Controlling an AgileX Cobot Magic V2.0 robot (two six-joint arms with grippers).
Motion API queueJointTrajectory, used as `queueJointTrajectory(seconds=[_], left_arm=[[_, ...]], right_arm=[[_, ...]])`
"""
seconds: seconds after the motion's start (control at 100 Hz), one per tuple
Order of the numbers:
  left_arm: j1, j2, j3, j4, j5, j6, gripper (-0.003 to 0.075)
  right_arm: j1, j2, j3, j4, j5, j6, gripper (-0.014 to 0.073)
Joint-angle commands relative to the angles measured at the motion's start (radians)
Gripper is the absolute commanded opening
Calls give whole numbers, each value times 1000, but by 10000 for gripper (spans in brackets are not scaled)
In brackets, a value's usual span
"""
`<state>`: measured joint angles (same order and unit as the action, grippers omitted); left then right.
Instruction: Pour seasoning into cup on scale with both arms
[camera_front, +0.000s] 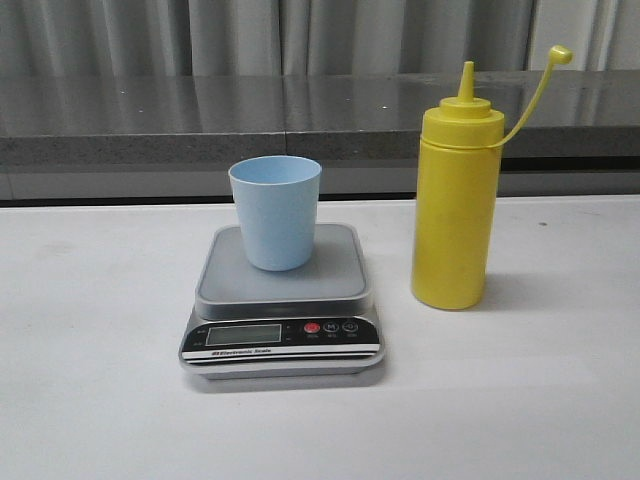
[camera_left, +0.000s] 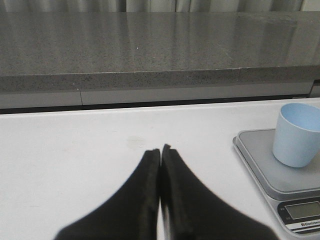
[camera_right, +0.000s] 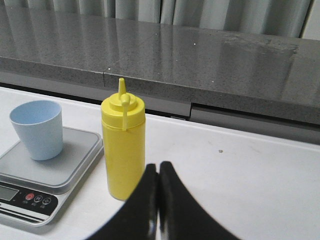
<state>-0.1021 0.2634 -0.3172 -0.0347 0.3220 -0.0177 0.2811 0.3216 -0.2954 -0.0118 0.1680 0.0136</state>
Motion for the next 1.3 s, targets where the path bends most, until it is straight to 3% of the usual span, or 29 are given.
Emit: queueJointTrajectory(seconds=[0.0, 0.92, 1.29], left_arm=[[3, 9, -30, -9, -80, -2, -20], [3, 9, -30, -9, -80, -2, -20], [3, 9, -30, -9, -80, -2, -20]], right_arm=[[-5, 4, -35, -10, -68, -14, -67], [-9, -36, -24, -60, -57, -8, -67], [-214, -231, 100, -59, -57, 48, -67]])
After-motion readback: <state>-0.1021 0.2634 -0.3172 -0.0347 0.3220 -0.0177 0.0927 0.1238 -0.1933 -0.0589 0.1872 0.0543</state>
